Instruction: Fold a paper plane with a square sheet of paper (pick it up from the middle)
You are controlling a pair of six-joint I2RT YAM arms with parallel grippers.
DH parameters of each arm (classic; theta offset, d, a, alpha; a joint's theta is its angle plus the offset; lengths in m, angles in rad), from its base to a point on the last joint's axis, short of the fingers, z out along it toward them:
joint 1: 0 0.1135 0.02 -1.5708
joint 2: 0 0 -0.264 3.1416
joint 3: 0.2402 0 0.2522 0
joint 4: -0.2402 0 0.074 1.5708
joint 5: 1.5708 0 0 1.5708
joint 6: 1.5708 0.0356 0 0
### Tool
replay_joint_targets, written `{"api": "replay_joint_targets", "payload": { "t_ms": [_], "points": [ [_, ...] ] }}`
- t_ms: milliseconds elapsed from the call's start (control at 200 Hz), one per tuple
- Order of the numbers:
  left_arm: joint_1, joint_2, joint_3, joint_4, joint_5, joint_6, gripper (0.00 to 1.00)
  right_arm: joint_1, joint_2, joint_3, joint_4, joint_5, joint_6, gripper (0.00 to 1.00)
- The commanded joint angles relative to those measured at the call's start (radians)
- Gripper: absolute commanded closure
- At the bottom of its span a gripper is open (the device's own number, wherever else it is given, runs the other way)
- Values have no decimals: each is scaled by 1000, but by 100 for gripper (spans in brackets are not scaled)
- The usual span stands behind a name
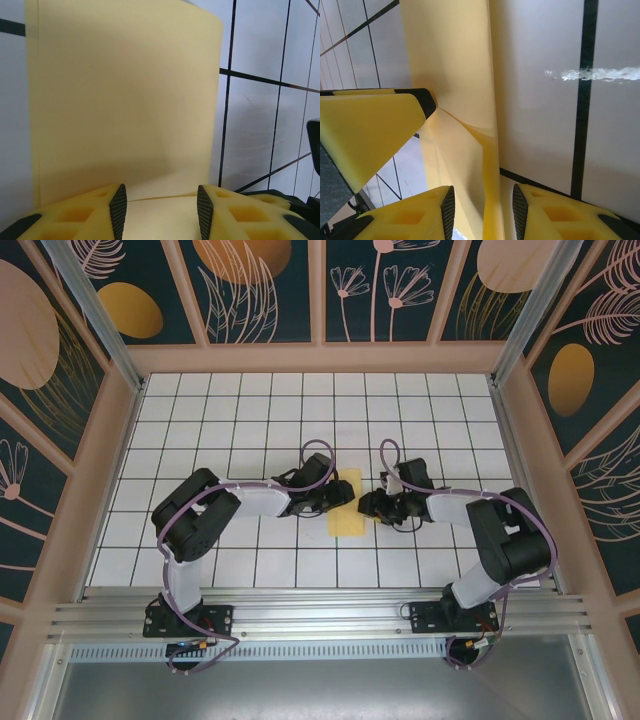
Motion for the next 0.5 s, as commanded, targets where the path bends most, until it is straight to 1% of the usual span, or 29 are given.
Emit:
{"api": "replay_joint_targets", "payload": {
  "t_ms": [0,195,495],
  "points": [
    [6,18,29,-43,-27,28,55,0,35,9,65,-39,-5,62],
    [6,19,35,-48,-28,26,54,0,34,-5,125,-85,17,70],
    [7,-1,29,-47,-37,17,54,0,55,-13,181,-103,40,69]
  ]
}}
